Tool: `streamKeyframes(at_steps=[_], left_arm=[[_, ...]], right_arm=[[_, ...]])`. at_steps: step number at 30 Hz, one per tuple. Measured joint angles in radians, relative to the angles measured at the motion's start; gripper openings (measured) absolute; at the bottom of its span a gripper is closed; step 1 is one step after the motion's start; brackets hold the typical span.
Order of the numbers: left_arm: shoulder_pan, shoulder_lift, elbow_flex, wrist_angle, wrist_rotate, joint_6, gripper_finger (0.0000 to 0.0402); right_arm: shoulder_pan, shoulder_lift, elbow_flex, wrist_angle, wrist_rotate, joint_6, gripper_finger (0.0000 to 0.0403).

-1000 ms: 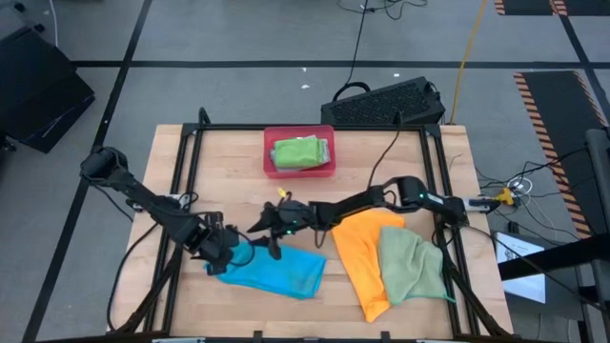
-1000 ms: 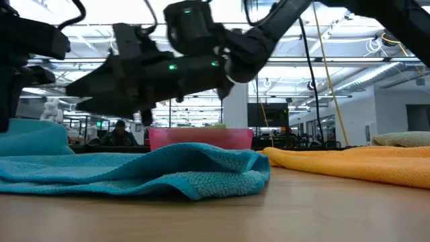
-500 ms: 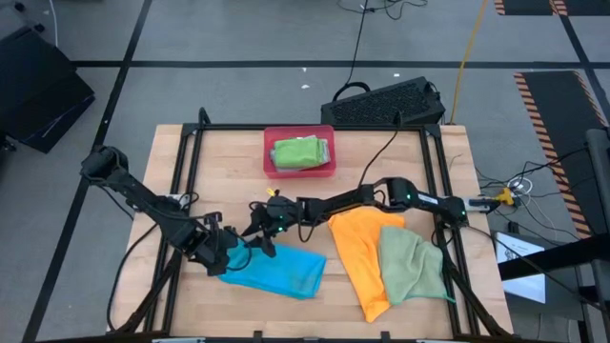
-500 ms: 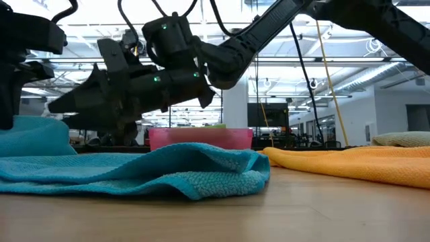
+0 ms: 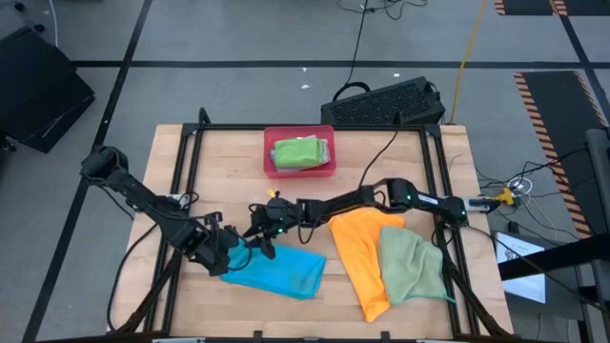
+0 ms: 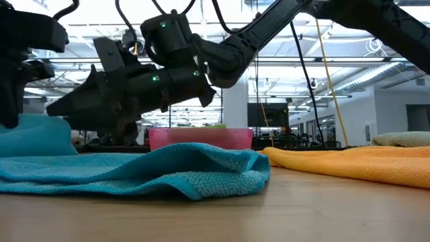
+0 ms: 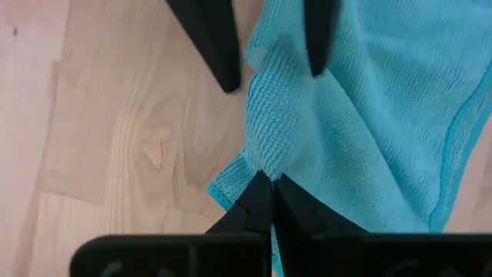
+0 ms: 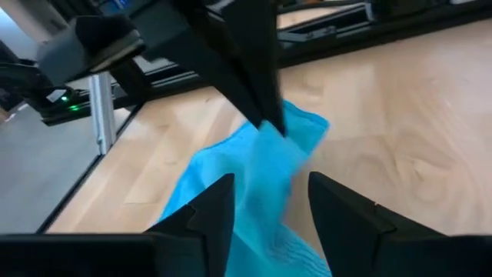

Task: Fold microfiber towels
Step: Fold the blue towel

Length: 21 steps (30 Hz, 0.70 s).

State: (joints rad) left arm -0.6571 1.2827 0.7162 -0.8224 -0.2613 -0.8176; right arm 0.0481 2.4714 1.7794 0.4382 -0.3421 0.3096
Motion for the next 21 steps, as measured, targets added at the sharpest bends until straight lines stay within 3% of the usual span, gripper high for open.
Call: streamKeyframes(at_steps=[7,13,15,18,21], left_arm=[[0.000,0.000,0.021,0.011,-0.037,0.015,0.0003],[0.000,0.000,0.068,0.010,-0.078,0.057,0.0004],[0.000,0.000,0.071,0.009,-0.076,0.035,0.0005],[-0.008,0.000,0.071,-0.011,-0.068,-0.061,0.0032],[-0.033,0.000,0.071,-0.049,-0.022,-0.185,0.0092]], right_arm=[[0.011,0.000,0.000,-0.002,-0.001,-0.011,0.0096],[0.011,0.000,0.000,0.006,-0.001,-0.069,0.0013],[0.011,0.000,0.000,0.003,-0.004,-0.104,0.0006],[0.010,-0.005,0.000,-0.030,-0.030,-0.180,0.0007],[0.012,-0.030,-0.001,-0.117,-0.051,-0.293,0.0003]])
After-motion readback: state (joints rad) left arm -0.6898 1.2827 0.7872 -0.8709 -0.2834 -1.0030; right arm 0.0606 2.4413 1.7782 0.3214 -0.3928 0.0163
